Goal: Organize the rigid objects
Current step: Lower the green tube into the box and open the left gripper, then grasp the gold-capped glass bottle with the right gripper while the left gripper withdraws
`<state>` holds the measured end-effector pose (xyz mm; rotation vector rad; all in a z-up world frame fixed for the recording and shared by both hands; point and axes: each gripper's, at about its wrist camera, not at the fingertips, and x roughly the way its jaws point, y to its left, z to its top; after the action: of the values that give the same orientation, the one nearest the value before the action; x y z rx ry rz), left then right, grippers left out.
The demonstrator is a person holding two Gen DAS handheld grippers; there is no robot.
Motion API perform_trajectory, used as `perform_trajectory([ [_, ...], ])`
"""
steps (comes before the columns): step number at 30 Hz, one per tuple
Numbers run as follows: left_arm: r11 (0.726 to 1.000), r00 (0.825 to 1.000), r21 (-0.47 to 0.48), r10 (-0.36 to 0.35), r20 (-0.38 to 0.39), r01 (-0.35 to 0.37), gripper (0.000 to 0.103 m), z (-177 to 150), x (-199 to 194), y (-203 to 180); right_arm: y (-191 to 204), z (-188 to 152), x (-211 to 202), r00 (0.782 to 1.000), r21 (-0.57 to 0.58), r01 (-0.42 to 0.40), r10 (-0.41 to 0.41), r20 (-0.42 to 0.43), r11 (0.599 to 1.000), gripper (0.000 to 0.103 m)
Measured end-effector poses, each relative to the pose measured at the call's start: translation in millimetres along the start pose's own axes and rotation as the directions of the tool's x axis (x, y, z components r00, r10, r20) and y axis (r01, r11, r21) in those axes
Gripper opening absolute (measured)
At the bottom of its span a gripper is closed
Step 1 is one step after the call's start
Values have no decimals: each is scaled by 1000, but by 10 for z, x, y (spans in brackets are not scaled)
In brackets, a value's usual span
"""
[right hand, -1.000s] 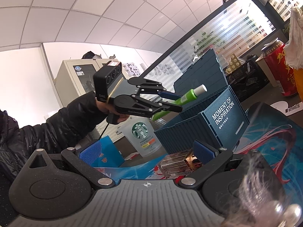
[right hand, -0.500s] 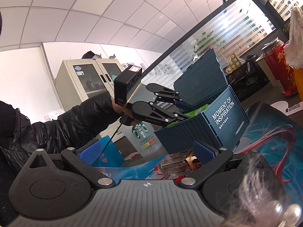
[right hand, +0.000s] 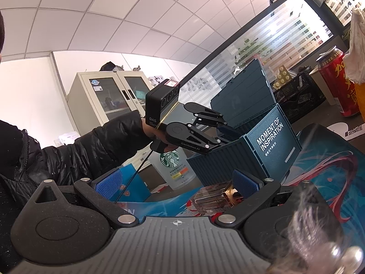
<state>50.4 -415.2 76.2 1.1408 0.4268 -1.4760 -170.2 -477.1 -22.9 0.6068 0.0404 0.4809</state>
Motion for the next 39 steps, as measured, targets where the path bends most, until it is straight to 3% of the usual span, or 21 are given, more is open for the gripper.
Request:
perform_trajectory([
  [9,998,998,38,59,-8,-59,33,25,-69,-127,-2,-8,25,1000,0,10,-10,-6,1000,103],
  [12,995,995,20,99,25,-99,53,6,-221,-191,-6,-5,44,1000,1,18,-18,-16,1000,103],
  [15,987,980,-73,154,127,-146,59,-92,-516,-269,2,-6,68,999,-7,34,-34,-27,999,103],
  [19,952,935,-247,243,260,-179,61,-356,-907,-503,17,-9,108,996,-19,70,-70,-46,997,103],
  [21,923,913,-320,306,269,-215,69,-506,-1040,-692,-14,2,161,991,-1,119,-118,-69,993,103],
  [25,868,901,-448,354,250,-216,85,-830,-1209,-1100,-31,28,320,974,-5,180,-179,-140,984,103],
  [26,852,897,-477,367,246,-217,85,-917,-1234,-1198,1,31,370,968,-36,191,-194,-160,981,103],
  [29,782,881,-582,416,223,-222,89,-1180,-1286,-1429,109,28,623,921,-170,258,-295,-253,951,103],
  [32,682,856,-697,477,197,-219,90,-1466,-1334,-1539,122,3,874,868,-278,306,-387,-310,911,103],
  [36,533,815,-823,555,166,-195,91,-1805,-1425,-1569,-94,-16,1123,812,-249,370,-441,-381,895,103],
  [37,501,805,-843,573,152,-197,96,-1859,-1431,-1566,-135,-23,1156,798,-231,393,-455,-394,890,103],
  [39,440,791,-874,601,118,-204,100,-1973,-1457,-1558,-185,-12,1184,813,-187,391,-434,-389,901,103],
])
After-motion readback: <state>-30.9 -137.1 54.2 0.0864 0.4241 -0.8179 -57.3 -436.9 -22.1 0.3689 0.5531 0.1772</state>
